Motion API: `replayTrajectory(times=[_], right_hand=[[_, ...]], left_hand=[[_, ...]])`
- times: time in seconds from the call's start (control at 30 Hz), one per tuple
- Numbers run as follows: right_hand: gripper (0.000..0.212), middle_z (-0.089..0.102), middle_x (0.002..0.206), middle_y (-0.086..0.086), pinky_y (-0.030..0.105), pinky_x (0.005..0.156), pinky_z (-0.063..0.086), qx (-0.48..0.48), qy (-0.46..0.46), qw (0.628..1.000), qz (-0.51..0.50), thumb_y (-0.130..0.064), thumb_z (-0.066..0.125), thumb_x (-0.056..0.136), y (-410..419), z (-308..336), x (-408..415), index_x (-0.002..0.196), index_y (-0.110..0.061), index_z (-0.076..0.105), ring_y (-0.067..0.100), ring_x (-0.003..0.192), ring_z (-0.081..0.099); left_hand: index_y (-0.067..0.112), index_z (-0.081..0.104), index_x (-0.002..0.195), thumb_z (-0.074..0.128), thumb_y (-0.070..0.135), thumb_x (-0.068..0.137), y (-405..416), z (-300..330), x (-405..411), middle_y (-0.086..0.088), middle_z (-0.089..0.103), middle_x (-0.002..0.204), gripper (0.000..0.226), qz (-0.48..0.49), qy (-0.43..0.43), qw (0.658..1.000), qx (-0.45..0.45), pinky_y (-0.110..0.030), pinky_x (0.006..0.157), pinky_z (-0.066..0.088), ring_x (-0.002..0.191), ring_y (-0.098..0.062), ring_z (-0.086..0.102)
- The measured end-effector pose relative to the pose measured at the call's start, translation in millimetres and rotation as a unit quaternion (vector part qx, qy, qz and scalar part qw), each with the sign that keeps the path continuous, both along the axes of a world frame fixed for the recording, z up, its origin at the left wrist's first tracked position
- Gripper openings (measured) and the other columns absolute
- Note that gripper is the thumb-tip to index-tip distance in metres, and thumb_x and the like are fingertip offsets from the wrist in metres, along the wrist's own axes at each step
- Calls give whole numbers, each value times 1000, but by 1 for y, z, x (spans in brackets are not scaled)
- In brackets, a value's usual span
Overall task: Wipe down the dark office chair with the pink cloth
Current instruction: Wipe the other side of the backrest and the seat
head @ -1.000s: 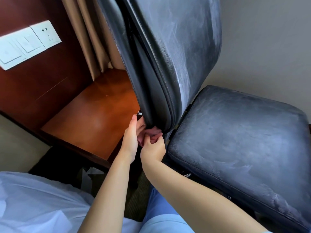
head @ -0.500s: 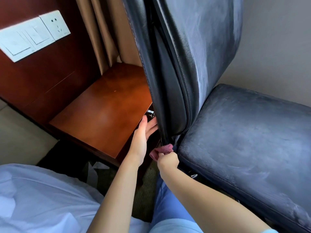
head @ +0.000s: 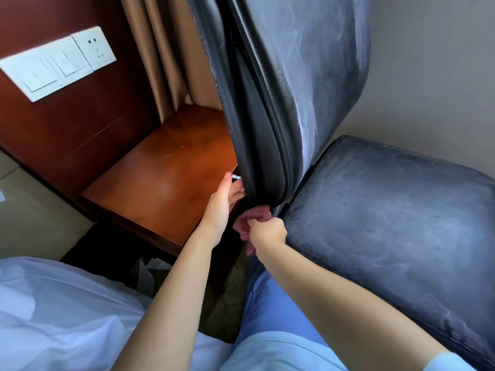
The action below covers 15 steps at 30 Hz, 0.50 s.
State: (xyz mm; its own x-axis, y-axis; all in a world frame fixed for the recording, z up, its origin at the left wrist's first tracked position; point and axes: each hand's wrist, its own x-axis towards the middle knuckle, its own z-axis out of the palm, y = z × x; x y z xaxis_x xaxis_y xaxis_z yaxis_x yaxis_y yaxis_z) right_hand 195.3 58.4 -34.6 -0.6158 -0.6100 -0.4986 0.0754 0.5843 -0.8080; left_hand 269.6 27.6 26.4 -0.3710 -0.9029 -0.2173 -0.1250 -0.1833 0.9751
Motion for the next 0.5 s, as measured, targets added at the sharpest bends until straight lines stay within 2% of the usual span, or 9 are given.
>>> replayTrajectory(times=[0.03, 0.07, 0.13, 0.23, 0.3, 0.37, 0.5], right_hand=[[26, 68, 93, 10, 36, 77, 54, 23, 6, 1000, 9, -32, 65, 79, 1, -4, -7, 92, -9, 62, 32, 85, 67], [26, 68, 93, 11, 37, 76, 55, 29, 20, 999, 29, -32, 64, 79, 3, -8, -12, 92, -10, 62, 33, 83, 67], [21, 69, 86, 9, 37, 72, 56, 15, 53, 996, 74, -34, 62, 79, 5, -9, -17, 85, -14, 63, 32, 75, 66], [16, 66, 75, 4, 35, 64, 53, -18, 64, 993, 94, -30, 63, 79, 13, -7, -24, 75, -14, 62, 28, 69, 63], [13, 64, 72, 2, 29, 61, 45, -33, 78, 992, 90, -26, 63, 79, 18, -6, -34, 73, -14, 62, 23, 71, 60], [11, 62, 70, 1, 28, 60, 39, -46, 90, 992, 79, -23, 63, 78, 21, -6, -46, 74, -12, 63, 20, 70, 56], [13, 59, 66, 0, 28, 54, 38, -82, 96, 990, 62, -20, 62, 79, 19, 3, -64, 77, -7, 63, 16, 63, 50]], left_hand=[[33, 58, 111, 25, 36, 103, 5, 2, -3, 22, 62, 107, 34, 7, 0, 1000, -8, -2, 74, 40, 89, 17, 57], [38, 56, 106, 33, 29, 103, 10, 3, -7, 29, 62, 98, 25, 20, -2, 1000, -18, -4, 74, 41, 83, 20, 57], [42, 55, 109, 44, 18, 100, 13, -1, -12, 34, 61, 89, 28, 55, 2, 998, -33, -19, 86, 44, 89, 14, 59], [22, 55, 131, 49, 13, 98, 12, -7, -19, 18, 62, 107, 34, 127, 29, 990, -50, -36, 92, 49, 112, -14, 57], [14, 51, 135, 49, 11, 98, 9, -8, -23, 7, 59, 118, 37, 156, 46, 986, -45, -39, 94, 50, 114, -16, 55], [11, 49, 136, 49, 9, 98, 3, -7, -28, 4, 55, 121, 39, 178, 62, 982, -35, -38, 92, 51, 111, -13, 53], [9, 47, 137, 51, 9, 97, -21, -5, -40, 2, 53, 124, 41, 219, 52, 974, -37, -35, 90, 51, 109, -13, 52]])
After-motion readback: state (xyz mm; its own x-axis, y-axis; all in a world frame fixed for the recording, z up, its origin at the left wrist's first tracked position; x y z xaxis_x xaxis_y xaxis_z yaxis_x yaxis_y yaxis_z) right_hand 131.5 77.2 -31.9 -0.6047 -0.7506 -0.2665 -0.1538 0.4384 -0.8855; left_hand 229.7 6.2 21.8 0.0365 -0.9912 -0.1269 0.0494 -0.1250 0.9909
